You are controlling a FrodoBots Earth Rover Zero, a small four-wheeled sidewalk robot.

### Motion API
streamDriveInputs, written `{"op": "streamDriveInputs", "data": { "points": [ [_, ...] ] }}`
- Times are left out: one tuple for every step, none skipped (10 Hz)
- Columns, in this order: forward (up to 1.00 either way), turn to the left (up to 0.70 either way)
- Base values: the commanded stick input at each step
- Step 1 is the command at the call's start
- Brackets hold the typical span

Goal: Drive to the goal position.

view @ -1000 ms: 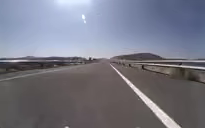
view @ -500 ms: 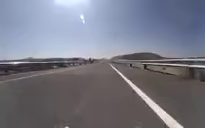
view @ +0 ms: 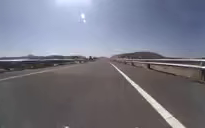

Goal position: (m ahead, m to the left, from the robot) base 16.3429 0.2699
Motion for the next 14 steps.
{"op": "streamDriveInputs", "data": {
  "points": [
    [1.0, 0.0],
    [1.0, 0.0],
    [1.0, 0.0],
    [1.0, 0.0],
    [1.0, 0.0],
    [1.0, 0.0],
    [1.0, 0.0],
    [1.0, 0.0],
    [1.0, 0.0],
    [1.0, 0.0],
    [1.0, 0.0],
    [1.0, 0.0],
    [1.0, 0.0],
    [1.0, 0.0]
  ]
}}
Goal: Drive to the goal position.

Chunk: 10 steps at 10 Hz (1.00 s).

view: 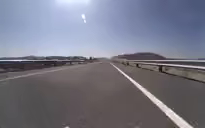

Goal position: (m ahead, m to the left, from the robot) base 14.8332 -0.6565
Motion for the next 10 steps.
{"op": "streamDriveInputs", "data": {
  "points": [
    [1.0, 0.0],
    [1.0, 0.0],
    [1.0, 0.0],
    [1.0, 0.0],
    [1.0, 0.0],
    [1.0, 0.0],
    [1.0, 0.0],
    [1.0, 0.0],
    [1.0, 0.0],
    [1.0, 0.0]
  ]
}}
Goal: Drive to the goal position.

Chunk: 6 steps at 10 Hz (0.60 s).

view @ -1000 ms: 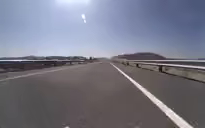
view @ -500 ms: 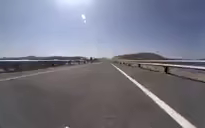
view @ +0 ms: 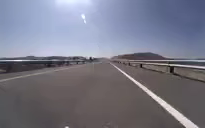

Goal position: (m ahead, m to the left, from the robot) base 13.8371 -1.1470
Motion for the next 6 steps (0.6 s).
{"op": "streamDriveInputs", "data": {
  "points": [
    [1.0, 0.0],
    [1.0, 0.0],
    [1.0, 0.0],
    [1.0, 0.0],
    [1.0, 0.0],
    [1.0, 0.0]
  ]
}}
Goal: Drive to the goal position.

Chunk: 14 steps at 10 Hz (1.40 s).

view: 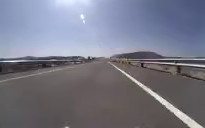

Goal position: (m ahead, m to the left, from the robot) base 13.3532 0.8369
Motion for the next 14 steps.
{"op": "streamDriveInputs", "data": {
  "points": [
    [1.0, 0.0],
    [1.0, 0.0],
    [1.0, 0.0],
    [1.0, 0.0],
    [1.0, 0.0],
    [1.0, 0.0],
    [1.0, 0.0],
    [1.0, 0.0],
    [1.0, 0.0],
    [1.0, 0.0],
    [1.0, 0.0],
    [1.0, 0.0],
    [1.0, 0.0],
    [1.0, 0.0]
  ]
}}
